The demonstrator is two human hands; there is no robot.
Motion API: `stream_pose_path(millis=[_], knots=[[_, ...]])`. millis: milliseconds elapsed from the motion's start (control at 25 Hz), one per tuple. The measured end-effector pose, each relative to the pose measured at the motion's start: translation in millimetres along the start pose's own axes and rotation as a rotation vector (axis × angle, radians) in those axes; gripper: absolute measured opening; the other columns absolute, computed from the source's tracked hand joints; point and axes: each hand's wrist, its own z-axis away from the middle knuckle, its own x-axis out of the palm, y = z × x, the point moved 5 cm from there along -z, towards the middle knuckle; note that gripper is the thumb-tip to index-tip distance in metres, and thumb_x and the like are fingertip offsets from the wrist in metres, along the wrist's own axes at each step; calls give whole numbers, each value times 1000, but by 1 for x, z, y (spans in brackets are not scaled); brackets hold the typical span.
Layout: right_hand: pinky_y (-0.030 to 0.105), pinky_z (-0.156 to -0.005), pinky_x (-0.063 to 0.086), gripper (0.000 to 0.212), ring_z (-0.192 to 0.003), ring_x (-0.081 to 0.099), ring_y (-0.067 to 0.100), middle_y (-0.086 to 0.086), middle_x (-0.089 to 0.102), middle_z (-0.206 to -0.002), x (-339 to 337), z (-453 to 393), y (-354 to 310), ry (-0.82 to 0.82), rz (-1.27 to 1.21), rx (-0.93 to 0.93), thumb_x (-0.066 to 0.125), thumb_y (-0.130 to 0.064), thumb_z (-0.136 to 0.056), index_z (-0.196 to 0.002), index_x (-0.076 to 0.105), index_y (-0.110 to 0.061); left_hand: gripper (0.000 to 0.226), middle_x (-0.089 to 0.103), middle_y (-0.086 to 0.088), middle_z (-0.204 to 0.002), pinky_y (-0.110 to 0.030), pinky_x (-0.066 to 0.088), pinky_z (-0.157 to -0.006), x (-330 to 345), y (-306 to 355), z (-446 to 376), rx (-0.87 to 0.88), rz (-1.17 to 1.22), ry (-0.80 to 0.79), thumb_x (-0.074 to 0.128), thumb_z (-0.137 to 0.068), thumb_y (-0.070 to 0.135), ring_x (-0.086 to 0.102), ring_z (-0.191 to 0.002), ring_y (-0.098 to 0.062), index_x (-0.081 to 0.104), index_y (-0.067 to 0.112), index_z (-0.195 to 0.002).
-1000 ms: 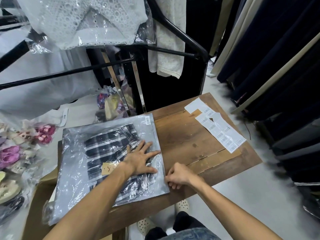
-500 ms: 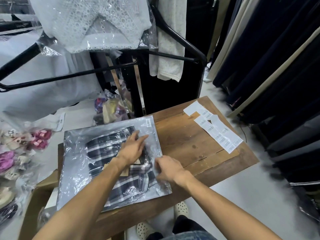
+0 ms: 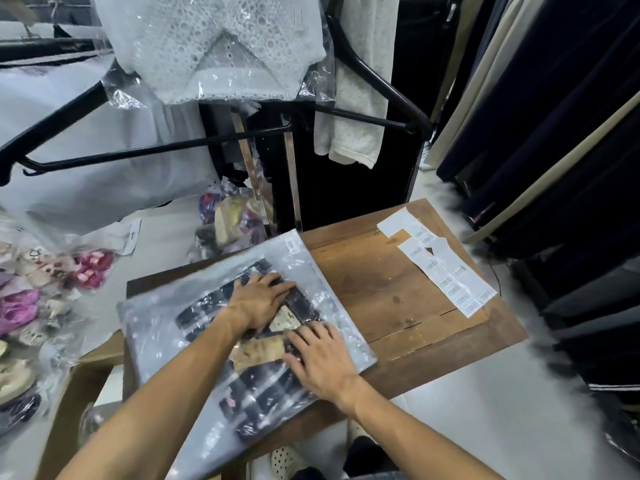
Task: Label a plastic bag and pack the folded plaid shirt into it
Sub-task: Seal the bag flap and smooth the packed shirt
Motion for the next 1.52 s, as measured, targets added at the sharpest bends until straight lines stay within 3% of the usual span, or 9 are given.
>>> stream_pose_path(millis=[160, 520, 680, 800, 920, 1040, 1160, 1320, 1520], knots=[[60, -118, 26, 61, -136, 50, 33, 1, 66, -132, -9, 6, 35, -33, 118, 89, 24, -58, -104, -141, 57, -23, 48, 30, 9, -164, -52, 30, -112, 10, -1, 16, -37, 89, 63, 24, -106, 51, 33, -142, -25, 28, 48, -154], [72, -118, -1, 78, -151, 29, 33, 3, 55, -147, -15, -21, 44, -146, 130, 186, 12, -69, -99, -144, 53, -21, 58, 31, 4, -164, -52, 33, -113, 35, 9, 36, -216, 230, 117, 43, -98, 57, 31, -145, -33, 34, 43, -153], [73, -116, -8, 83, -157, 10, 33, -2, 30, -166, -9, -30, 57, -217, 124, 210, 10, -74, -95, -158, 31, -25, 73, 36, 1, -161, -47, 36, -111, 37, 10, 41, -286, 326, 131, 36, -85, 71, 36, -140, -33, 39, 41, -152], [70, -120, -5, 86, -157, 0, 30, -7, 13, -170, -8, -35, 69, -264, 42, 214, 9, -79, -91, -160, 20, -29, 72, 29, -2, -165, -47, 34, -111, 40, 21, 53, -277, 340, 151, 38, -85, 74, 33, -141, -32, 36, 46, -151], [61, -123, 15, 77, -154, 18, 28, -3, 30, -165, -26, -23, 82, -166, -79, 169, 31, -77, -91, -152, 41, -31, 68, 16, -3, -169, -52, 29, -118, 47, 27, 76, -307, 384, 173, 49, -88, 69, 19, -149, -35, 35, 47, -151], [51, -115, 35, 77, -142, 37, 24, 1, 44, -153, -35, 9, 104, -105, -92, 186, 44, -80, -83, -143, 51, -32, 76, 4, -1, -170, -53, 24, -121, 60, 28, 97, -325, 400, 85, 53, -85, 73, 8, -153, -36, 29, 49, -153], [49, -122, 27, 88, -149, 28, 23, 1, 34, -161, -23, 12, 116, -242, -77, 186, 44, -84, -81, -153, 38, -34, 81, 4, -1, -171, -54, 26, -120, 65, 28, 95, -342, 372, 67, 53, -82, 78, 9, -153, -34, 25, 52, -153], [47, -126, 11, 87, -156, 10, 26, 2, 18, -169, -27, -26, 117, -289, -134, 179, 52, -72, -86, -158, 27, -32, 82, 12, -5, -169, -54, 29, -118, 51, 19, 77, -411, 361, 94, 52, -79, 82, 18, -150, -36, 26, 53, -152], [50, -127, 12, 91, -155, 13, 26, 3, 19, -168, -24, -50, 126, -287, -121, 178, 46, -77, -81, -157, 27, -31, 86, 17, -3, -166, -59, 31, -115, 44, 6, 61, -466, 377, 80, 53, -72, 87, 22, -147, -33, 31, 54, -148]])
